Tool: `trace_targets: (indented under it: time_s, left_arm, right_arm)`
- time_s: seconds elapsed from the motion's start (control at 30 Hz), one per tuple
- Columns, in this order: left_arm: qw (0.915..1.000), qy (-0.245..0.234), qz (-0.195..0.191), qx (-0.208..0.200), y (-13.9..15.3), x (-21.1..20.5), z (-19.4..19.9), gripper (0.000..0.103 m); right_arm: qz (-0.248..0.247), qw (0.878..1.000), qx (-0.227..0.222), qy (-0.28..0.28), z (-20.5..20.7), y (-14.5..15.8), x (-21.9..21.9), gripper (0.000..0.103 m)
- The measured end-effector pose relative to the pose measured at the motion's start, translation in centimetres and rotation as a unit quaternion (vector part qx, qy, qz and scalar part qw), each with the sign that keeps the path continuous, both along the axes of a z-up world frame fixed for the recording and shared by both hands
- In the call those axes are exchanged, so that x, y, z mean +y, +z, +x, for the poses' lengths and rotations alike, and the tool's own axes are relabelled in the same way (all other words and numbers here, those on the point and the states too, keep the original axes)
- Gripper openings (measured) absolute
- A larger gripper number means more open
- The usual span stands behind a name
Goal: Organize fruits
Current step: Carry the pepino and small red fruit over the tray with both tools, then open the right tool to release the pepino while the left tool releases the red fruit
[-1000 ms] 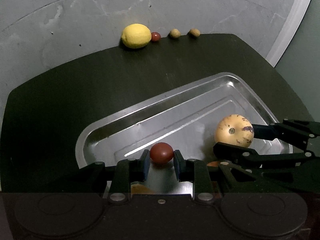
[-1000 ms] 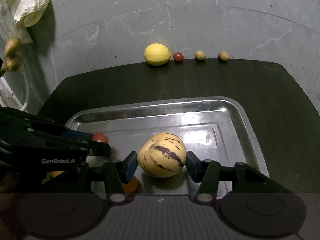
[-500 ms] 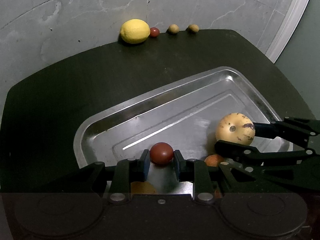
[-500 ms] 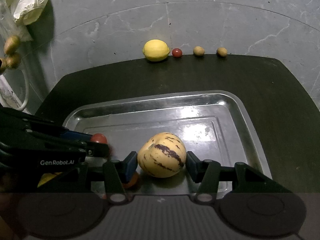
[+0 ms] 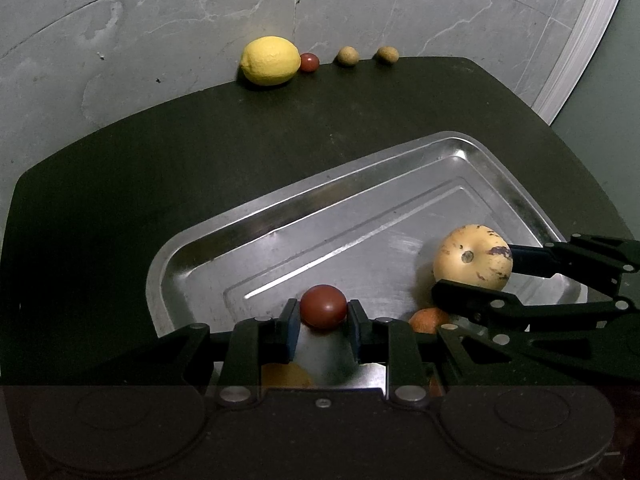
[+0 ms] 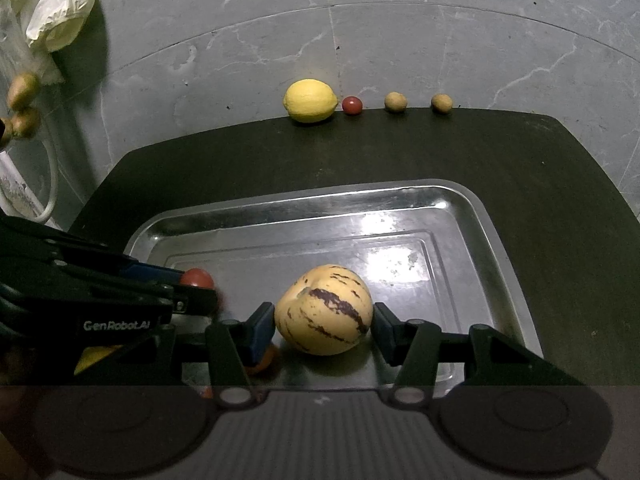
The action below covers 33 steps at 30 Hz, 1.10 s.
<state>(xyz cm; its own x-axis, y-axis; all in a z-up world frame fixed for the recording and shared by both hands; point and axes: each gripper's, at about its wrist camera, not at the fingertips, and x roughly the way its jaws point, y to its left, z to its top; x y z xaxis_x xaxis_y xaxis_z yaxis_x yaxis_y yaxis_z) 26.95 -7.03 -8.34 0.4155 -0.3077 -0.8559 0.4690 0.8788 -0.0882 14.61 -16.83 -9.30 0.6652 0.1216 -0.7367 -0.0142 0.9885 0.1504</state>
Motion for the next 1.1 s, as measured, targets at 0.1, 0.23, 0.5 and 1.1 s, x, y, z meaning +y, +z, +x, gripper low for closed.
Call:
trace_targets:
  time_s: [0.1, 0.23, 0.5, 1.1]
  left_arm:
    - [1.0, 0.0, -0.001, 0.0, 0.0, 0.0, 0.0, 0.027]
    - [1.0, 0.001, -0.001, 0.0, 0.0, 0.0, 0.0, 0.027]
    - [1.0, 0.001, -0.001, 0.003, 0.0, 0.0, 0.1, 0.027]
    - [0.9997, 0.014, -0.019, -0.001, 1.2, 1.3, -0.5, 0.068]
  right_arm:
    - [0.0, 1.0, 0.0, 0.0, 0.0, 0.0, 0.0, 0.057]
    - [0.0, 1.0, 0.0, 0.0, 0.0, 0.0, 0.0, 0.057]
    - [-0.001, 1.0, 0.002, -0.002, 0.2, -0.1, 0.1, 0.058]
    - [-0.015, 1.0, 0.0, -0.017, -0.7, 1.3, -1.0, 0.089]
